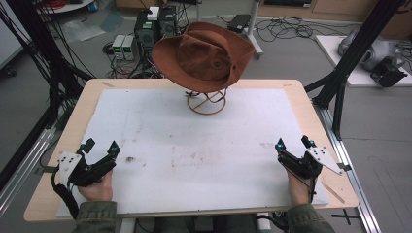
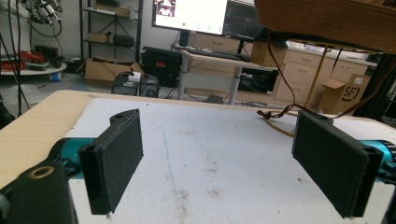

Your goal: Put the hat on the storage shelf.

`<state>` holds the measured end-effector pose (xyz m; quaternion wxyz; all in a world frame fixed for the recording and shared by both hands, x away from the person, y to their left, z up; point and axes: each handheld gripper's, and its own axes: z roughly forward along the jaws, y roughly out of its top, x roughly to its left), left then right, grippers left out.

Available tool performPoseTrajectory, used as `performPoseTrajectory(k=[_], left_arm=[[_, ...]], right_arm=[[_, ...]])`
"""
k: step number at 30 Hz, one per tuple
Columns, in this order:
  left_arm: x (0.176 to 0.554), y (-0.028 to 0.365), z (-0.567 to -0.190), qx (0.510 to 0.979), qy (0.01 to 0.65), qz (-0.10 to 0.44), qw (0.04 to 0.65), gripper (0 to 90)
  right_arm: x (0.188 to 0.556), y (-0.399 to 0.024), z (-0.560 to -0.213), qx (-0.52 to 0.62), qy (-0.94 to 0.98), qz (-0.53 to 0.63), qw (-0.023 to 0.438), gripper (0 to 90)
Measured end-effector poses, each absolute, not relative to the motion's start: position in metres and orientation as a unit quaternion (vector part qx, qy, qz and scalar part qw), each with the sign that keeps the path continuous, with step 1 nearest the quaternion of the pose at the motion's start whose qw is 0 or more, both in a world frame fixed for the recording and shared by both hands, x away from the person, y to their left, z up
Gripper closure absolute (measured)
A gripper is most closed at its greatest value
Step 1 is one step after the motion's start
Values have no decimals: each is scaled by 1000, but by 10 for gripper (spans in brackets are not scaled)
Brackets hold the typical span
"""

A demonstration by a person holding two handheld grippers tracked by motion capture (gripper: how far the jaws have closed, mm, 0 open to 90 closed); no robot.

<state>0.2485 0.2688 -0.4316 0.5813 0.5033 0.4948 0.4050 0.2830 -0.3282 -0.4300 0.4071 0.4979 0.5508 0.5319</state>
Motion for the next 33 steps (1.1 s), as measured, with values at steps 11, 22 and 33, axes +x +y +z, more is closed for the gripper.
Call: performPoseTrajectory(k=[11, 22, 33], left_arm=[[247, 269, -431, 503, 495, 408, 579, 167], [245, 270, -431, 501, 496, 410, 579, 167], [246, 270, -430, 502, 495, 410, 579, 167]], right_arm=[[283, -329, -430, 503, 547, 533, 404, 109], [283, -329, -430, 503, 547, 534, 404, 110], [284, -329, -432, 507, 549, 533, 396, 109]])
